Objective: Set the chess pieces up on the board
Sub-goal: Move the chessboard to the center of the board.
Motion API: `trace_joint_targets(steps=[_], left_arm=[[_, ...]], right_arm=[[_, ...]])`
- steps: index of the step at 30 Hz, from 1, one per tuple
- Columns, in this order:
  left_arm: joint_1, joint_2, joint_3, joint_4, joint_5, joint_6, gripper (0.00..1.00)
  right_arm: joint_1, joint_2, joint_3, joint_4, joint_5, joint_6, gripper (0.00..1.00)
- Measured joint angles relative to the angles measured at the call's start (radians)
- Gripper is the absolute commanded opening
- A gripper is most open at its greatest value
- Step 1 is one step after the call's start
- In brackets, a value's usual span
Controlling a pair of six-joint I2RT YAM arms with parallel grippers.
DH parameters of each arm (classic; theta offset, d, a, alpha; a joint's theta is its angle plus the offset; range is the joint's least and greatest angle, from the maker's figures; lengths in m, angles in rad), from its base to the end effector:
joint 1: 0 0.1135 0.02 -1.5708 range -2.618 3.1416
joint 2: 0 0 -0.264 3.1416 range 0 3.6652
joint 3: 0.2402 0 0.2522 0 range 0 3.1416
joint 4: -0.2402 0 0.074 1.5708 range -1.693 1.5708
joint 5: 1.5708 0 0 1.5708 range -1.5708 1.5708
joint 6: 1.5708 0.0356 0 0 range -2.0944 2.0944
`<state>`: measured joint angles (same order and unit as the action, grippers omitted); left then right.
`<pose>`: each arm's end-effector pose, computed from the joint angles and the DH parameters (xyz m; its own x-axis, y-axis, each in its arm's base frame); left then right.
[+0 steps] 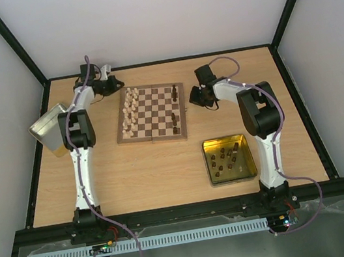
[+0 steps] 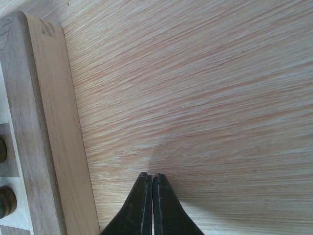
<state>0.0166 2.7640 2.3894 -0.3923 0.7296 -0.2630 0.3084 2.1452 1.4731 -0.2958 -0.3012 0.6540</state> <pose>0.5880 -0.0140 0.1073 -0.7915 -0.2070 -0.5751 0.2711 0.7244 -0.6338 0.4291 0.1478 0.1406 -0.8967 0.3241 -0.3014 0.1202 0.8337 0.5389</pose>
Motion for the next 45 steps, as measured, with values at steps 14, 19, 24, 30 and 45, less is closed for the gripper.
trace_joint_targets(steps=[14, 19, 24, 30, 45], left_arm=[[0.013, 0.0, -0.024, -0.031, 0.104, 0.023, 0.03], [0.018, 0.0, -0.034, -0.041, 0.139, 0.045, 0.05], [0.018, 0.0, -0.035, -0.047, 0.146, 0.067, 0.05], [0.017, -0.036, -0.099, -0.059, 0.156, 0.121, 0.04], [-0.028, -0.286, -0.532, -0.145, 0.204, 0.305, 0.02]], right_arm=[[0.051, 0.0, -0.001, 0.002, -0.008, -0.015, 0.02], [0.074, 0.004, 0.004, -0.003, -0.006, -0.037, 0.02], [0.078, 0.01, 0.018, -0.021, -0.001, -0.051, 0.02], [0.087, 0.011, 0.025, -0.034, 0.011, -0.082, 0.02], [0.155, -0.019, -0.037, -0.004, -0.006, -0.124, 0.02]])
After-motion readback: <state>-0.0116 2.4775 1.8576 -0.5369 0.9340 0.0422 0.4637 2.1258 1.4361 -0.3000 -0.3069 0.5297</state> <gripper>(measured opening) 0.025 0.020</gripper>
